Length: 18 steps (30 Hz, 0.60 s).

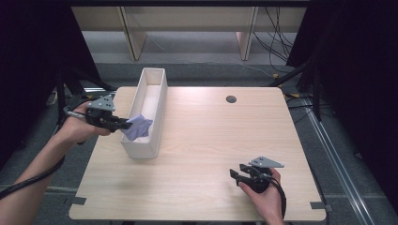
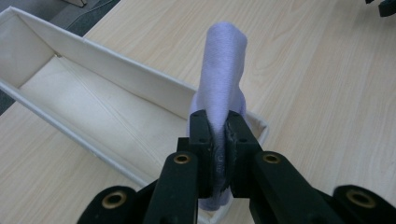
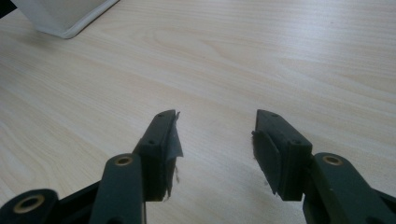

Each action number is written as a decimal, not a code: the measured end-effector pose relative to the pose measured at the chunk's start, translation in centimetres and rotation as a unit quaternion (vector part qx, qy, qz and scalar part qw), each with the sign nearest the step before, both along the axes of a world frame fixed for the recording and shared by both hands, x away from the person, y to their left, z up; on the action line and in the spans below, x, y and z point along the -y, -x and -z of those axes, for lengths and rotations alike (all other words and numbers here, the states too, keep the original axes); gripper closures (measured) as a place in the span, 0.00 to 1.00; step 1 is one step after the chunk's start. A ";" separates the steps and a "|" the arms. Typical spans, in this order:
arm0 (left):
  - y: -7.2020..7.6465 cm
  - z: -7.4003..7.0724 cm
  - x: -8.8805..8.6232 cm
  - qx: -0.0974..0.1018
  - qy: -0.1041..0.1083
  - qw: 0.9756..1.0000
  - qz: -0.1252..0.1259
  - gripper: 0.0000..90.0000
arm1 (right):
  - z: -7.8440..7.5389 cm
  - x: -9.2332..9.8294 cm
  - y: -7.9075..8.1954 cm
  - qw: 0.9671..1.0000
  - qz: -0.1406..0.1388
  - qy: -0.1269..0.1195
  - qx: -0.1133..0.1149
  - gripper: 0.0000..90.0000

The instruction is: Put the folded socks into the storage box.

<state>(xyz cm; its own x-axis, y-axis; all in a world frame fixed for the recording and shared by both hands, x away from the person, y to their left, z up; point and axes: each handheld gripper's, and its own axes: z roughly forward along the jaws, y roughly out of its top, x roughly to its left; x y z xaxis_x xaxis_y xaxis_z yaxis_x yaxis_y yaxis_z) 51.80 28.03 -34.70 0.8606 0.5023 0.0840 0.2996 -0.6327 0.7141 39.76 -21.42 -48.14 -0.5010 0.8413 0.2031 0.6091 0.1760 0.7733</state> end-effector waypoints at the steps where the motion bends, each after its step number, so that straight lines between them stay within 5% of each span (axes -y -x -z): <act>1: -0.1 0.3 -0.1 -0.001 0.001 1.000 -0.006 0.92 | 0.0 0.0 0.1 1.000 0.003 0.001 -0.004 0.55; 13: -0.6 1.3 -0.3 -0.009 -0.017 1.000 -0.002 0.92 | 0.3 -0.2 -0.1 1.000 0.001 0.004 -0.003 0.55; 18: -0.7 1.8 -0.1 -0.015 -0.005 1.000 -0.010 0.92 | 0.2 -0.2 0.0 1.000 -0.002 0.006 -0.001 0.55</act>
<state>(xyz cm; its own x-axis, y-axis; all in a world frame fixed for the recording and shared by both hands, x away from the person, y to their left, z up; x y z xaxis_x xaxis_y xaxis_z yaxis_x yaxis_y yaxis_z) 52.53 28.18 -36.48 0.8529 0.5183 0.0632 0.3336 -0.6340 0.6977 39.81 -21.26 -48.38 -0.5038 0.8418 0.1937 0.6095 0.1876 0.7703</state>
